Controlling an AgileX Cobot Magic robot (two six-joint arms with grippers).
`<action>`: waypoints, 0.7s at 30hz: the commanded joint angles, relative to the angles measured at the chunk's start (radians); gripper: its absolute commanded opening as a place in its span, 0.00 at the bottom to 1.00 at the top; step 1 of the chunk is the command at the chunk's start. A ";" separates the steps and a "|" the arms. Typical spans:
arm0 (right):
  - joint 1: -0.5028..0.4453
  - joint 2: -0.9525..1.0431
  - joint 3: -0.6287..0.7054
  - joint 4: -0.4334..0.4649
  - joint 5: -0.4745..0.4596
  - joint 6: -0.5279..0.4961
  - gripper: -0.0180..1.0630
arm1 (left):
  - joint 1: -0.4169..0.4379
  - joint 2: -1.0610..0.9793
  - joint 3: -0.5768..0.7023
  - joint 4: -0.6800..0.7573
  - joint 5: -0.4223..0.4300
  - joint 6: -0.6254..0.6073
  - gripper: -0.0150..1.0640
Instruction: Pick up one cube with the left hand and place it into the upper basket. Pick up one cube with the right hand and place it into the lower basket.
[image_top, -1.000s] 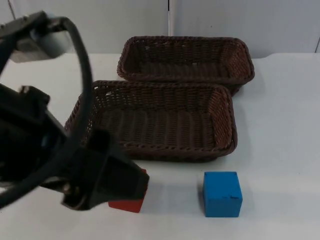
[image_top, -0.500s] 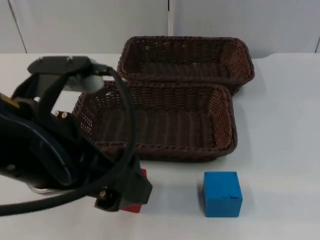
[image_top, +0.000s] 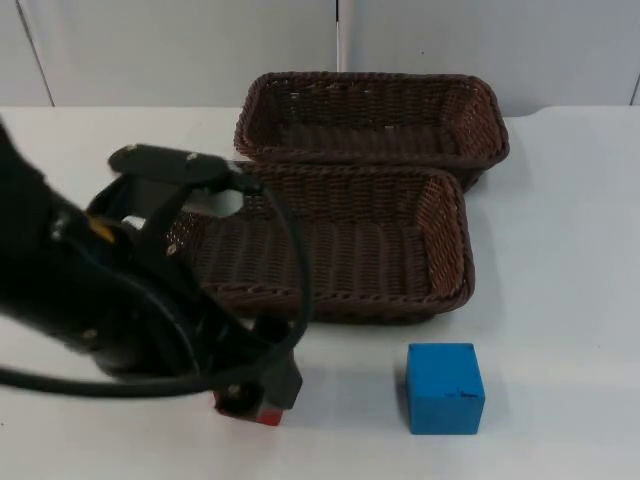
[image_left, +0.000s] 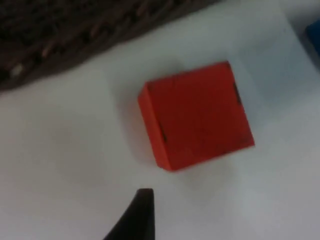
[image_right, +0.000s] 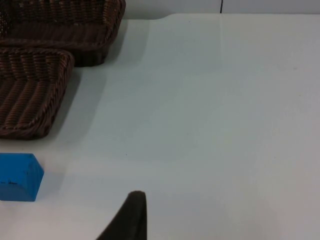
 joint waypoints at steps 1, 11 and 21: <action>-0.005 -0.003 0.007 -0.002 -0.007 -0.015 0.99 | -0.008 0.029 -0.038 0.137 0.025 -0.114 0.92; -0.005 -0.003 0.007 -0.002 -0.007 -0.015 0.99 | -0.006 0.153 -0.147 0.544 0.134 -0.666 0.92; -0.005 -0.003 0.007 -0.002 -0.007 -0.015 0.99 | -0.006 0.159 -0.149 0.525 0.079 -0.754 0.92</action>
